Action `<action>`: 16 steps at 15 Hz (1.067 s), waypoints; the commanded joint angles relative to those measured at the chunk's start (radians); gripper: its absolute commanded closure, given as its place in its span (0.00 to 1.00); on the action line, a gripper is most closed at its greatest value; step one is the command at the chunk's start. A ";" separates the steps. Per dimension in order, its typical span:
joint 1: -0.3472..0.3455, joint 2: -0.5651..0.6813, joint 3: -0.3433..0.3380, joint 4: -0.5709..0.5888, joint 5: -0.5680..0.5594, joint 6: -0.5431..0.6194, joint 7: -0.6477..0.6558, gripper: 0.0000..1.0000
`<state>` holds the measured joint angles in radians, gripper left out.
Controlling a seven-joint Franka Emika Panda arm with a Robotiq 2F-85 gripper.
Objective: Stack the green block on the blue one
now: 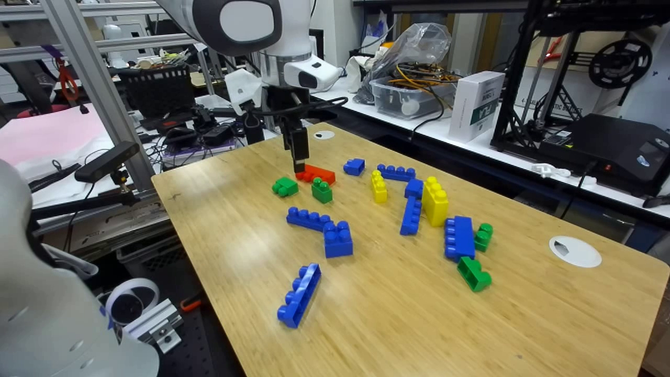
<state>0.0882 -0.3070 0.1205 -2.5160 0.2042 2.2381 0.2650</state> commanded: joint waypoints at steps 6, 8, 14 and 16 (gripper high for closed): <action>-0.004 0.243 0.038 0.180 -0.033 0.114 0.205 0.00; -0.002 0.328 0.027 0.262 -0.047 0.101 0.243 0.00; 0.030 0.578 -0.015 0.510 -0.035 0.061 0.410 0.00; 0.045 0.636 -0.023 0.570 -0.021 0.063 0.479 0.00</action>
<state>0.0977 0.2564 0.1268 -2.0417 0.1646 2.3482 0.6558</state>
